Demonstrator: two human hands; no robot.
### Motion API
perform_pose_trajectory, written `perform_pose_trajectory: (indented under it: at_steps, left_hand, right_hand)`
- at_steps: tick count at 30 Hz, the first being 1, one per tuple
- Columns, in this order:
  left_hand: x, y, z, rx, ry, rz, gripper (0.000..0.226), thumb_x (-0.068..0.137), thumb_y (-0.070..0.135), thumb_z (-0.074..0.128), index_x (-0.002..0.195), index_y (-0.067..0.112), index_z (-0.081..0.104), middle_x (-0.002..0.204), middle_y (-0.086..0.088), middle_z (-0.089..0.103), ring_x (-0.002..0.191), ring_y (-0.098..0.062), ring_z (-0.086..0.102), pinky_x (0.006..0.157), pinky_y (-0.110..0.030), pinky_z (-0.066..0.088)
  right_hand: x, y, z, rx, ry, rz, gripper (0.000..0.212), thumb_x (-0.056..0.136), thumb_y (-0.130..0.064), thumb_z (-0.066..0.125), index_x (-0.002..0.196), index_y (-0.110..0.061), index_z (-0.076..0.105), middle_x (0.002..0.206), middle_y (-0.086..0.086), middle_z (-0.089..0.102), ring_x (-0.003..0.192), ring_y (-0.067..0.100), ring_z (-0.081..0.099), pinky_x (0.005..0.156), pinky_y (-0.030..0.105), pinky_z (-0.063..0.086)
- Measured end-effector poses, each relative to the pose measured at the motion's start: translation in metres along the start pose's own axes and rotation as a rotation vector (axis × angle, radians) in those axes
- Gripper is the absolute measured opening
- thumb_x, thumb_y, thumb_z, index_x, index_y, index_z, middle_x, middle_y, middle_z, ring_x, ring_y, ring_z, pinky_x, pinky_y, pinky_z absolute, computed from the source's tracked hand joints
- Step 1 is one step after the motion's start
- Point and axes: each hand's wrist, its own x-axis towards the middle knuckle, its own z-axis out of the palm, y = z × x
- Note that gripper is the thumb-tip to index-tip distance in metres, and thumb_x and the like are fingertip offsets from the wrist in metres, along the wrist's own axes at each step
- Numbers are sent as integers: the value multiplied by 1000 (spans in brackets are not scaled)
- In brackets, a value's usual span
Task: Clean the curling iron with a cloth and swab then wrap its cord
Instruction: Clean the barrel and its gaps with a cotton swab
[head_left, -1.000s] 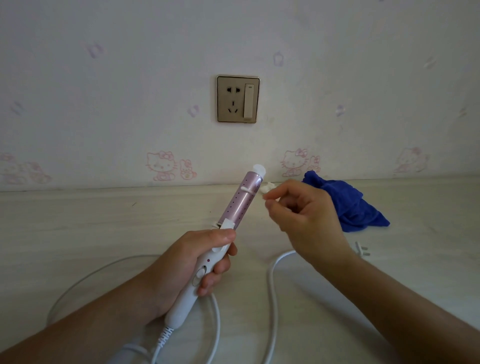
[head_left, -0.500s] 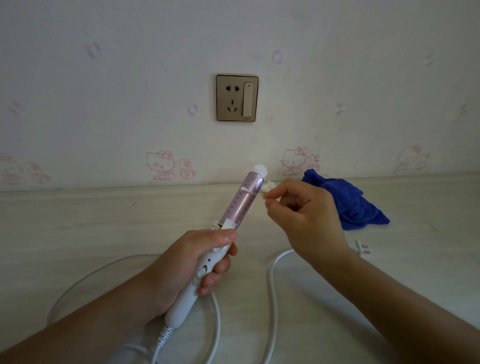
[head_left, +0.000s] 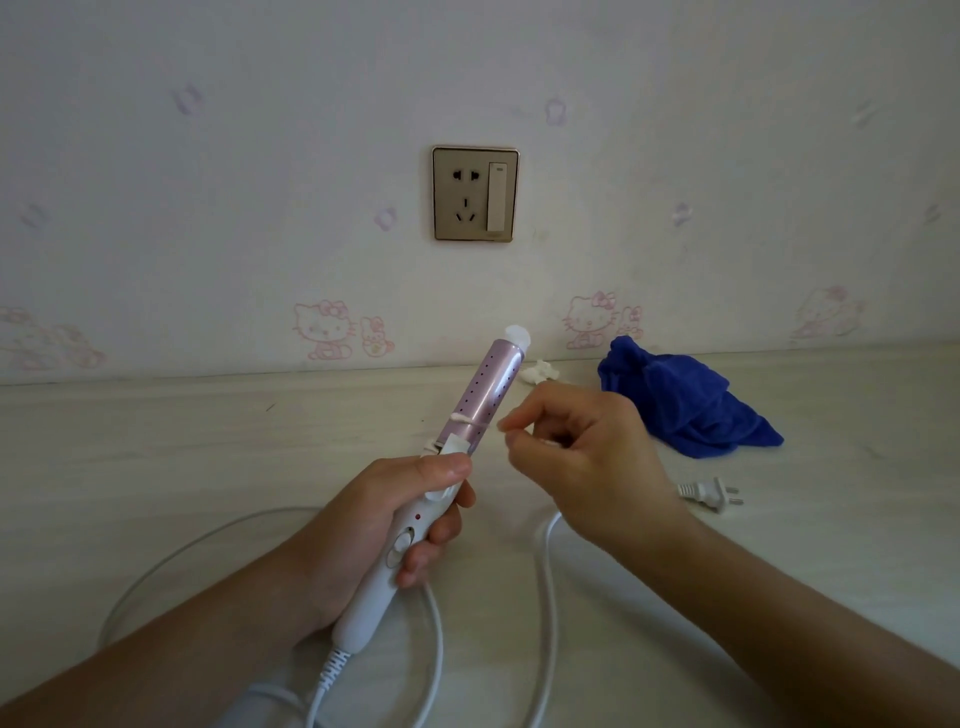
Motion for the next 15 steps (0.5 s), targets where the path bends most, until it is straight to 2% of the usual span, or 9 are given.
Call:
perform_pose_trajectory:
  at_steps: [2, 5, 10, 15]
  left_hand:
    - [0, 0, 0, 1, -5, 4, 46, 65, 51, 76, 83, 9, 69, 62, -6, 50, 39, -12, 40, 38, -21, 34]
    - [0, -1, -1, -34, -18, 3, 48, 67, 51, 75, 85, 7, 68, 62, -6, 48, 39, -12, 38, 37, -21, 33]
    - [1, -2, -4, -59, -6, -1, 56, 69, 56, 73, 89, 4, 68, 63, -7, 49, 40, -13, 38, 38, -22, 34]
    - [2, -3, -5, -80, -37, -19, 52, 70, 54, 71, 87, 4, 68, 64, -8, 49, 41, -14, 38, 37, -22, 35]
  right_hand:
    - [1, 0, -1, 15, 15, 3, 18, 87, -11, 70, 80, -28, 72, 50, -3, 56, 43, 3, 46, 49, 17, 43]
    - [10, 5, -12, 52, 125, 46, 25, 88, -5, 71, 78, -27, 72, 47, -5, 52, 43, 6, 42, 49, 22, 42]
    - [-2, -1, 3, -11, -64, -22, 16, 88, -13, 71, 82, -28, 73, 51, -8, 55, 44, 4, 46, 49, 16, 44]
    - [10, 7, -12, 59, 92, 34, 21, 88, -6, 71, 79, -24, 72, 48, -5, 51, 44, 7, 41, 50, 21, 41]
